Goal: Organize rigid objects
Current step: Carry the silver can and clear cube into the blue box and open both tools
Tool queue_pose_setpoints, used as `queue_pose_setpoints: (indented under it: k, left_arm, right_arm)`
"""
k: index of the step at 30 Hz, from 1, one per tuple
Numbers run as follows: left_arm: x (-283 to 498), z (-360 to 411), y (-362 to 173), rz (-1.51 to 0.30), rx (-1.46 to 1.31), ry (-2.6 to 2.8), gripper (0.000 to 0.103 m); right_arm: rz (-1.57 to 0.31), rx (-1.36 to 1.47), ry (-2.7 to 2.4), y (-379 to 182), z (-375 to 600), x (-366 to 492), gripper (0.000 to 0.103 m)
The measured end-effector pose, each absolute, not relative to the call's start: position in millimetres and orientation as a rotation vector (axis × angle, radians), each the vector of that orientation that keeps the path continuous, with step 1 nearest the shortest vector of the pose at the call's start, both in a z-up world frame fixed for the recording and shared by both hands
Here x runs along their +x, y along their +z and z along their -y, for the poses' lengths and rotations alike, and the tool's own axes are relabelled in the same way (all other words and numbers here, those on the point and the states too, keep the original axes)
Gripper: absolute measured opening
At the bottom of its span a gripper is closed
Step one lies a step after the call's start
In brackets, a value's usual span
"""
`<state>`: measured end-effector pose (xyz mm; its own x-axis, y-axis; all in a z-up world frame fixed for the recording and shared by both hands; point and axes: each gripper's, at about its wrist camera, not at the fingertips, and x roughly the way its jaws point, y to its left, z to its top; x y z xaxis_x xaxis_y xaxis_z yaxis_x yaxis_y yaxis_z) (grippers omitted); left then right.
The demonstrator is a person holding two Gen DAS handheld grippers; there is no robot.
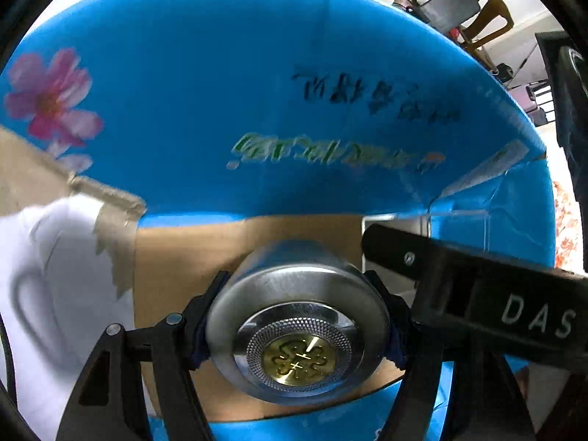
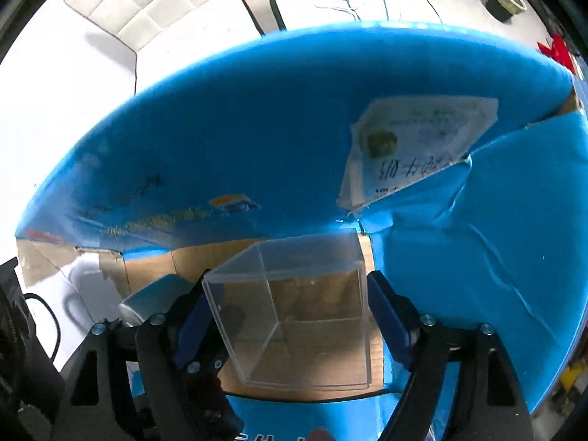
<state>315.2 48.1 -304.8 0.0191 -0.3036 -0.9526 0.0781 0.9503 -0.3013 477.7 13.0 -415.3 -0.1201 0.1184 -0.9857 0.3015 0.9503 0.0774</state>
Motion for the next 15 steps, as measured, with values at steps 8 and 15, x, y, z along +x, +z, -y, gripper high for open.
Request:
queue_pose_setpoints:
  k: [8,15]
  left_arm:
    - [319.6,-51.1,-295.8,-1.540,-0.196,-0.293,0.083]
    - [291.9,-62.5,-265.6,-1.514,-0.156,-0.239,0.103]
  right_arm:
    - [-1.681,0.315,-0.153,-415.8,-14.8,487.3,0.087]
    - [-1.624,0.244,-0.137,-389.1,-18.1,477.8,0.098]
